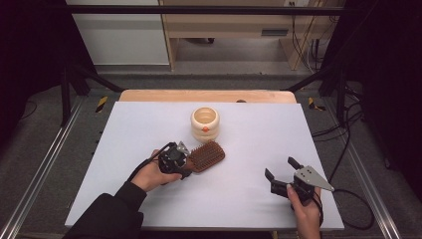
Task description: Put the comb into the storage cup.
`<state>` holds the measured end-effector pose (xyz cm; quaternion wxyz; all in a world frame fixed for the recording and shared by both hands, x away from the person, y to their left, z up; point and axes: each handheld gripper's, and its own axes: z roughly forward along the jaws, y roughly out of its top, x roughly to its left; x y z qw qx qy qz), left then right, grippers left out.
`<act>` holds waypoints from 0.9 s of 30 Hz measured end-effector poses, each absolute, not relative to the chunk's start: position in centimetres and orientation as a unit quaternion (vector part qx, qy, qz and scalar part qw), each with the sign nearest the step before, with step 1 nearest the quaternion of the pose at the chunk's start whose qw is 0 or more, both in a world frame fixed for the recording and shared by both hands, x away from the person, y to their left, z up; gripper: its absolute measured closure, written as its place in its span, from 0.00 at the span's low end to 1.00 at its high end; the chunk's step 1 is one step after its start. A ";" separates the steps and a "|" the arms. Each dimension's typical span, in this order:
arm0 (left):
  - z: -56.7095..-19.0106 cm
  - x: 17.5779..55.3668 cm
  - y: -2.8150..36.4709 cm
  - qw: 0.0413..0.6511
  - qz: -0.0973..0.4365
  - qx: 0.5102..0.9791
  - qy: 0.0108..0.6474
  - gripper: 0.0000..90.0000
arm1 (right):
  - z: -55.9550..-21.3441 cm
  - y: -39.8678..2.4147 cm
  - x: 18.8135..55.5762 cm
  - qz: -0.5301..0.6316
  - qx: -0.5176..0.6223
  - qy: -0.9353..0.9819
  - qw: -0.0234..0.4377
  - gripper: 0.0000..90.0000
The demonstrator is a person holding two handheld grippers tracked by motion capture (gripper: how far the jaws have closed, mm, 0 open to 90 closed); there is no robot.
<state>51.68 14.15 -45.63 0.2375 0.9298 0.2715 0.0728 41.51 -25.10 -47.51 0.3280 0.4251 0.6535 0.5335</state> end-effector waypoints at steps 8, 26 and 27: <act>-45.5 51.8 14.0 0.228 0.069 0.934 0.265 0.57 | -47.5 -25.2 41.5 0.534 0.428 0.652 0.327 0.07; -45.5 51.7 14.0 0.225 0.075 0.937 0.257 0.66 | -47.6 -25.2 41.6 0.533 0.431 0.652 0.325 0.07; -45.5 51.7 13.9 0.225 0.076 0.937 0.256 0.66 | -47.6 -25.2 41.6 0.533 0.431 0.652 0.325 0.07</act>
